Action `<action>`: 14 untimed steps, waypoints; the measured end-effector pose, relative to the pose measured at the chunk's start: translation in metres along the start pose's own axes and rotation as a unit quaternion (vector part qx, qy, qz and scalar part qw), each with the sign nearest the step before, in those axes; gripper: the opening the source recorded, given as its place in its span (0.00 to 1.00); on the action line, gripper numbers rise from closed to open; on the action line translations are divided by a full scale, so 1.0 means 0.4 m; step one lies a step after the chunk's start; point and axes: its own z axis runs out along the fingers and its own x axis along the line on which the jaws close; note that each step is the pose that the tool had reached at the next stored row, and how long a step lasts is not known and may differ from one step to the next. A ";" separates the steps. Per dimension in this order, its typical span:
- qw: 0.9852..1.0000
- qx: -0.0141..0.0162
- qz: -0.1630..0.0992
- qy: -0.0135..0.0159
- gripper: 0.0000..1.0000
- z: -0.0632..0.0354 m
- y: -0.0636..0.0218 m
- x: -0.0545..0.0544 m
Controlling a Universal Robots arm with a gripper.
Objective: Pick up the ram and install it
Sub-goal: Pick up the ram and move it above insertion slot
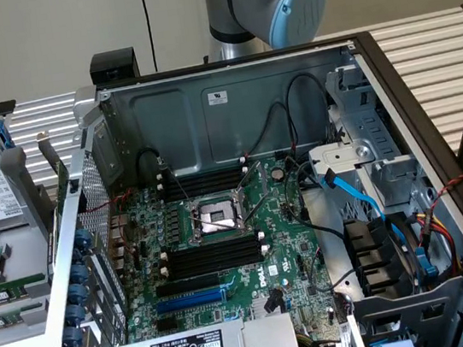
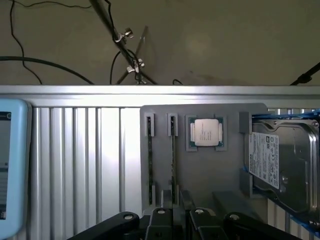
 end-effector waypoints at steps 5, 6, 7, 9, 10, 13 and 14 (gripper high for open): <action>1.000 0.000 -0.003 0.000 0.35 0.004 0.000 0.007; 1.000 0.000 -0.003 0.000 0.42 0.006 0.000 0.008; 1.000 0.000 -0.003 0.000 0.42 0.009 0.000 0.009; 1.000 0.000 -0.003 0.000 0.42 0.018 0.000 0.010; 1.000 0.000 -0.003 0.000 0.42 0.022 0.000 0.010; 1.000 0.000 -0.004 0.000 0.42 0.036 0.000 0.012; 1.000 0.000 -0.004 0.000 0.42 0.040 0.000 0.012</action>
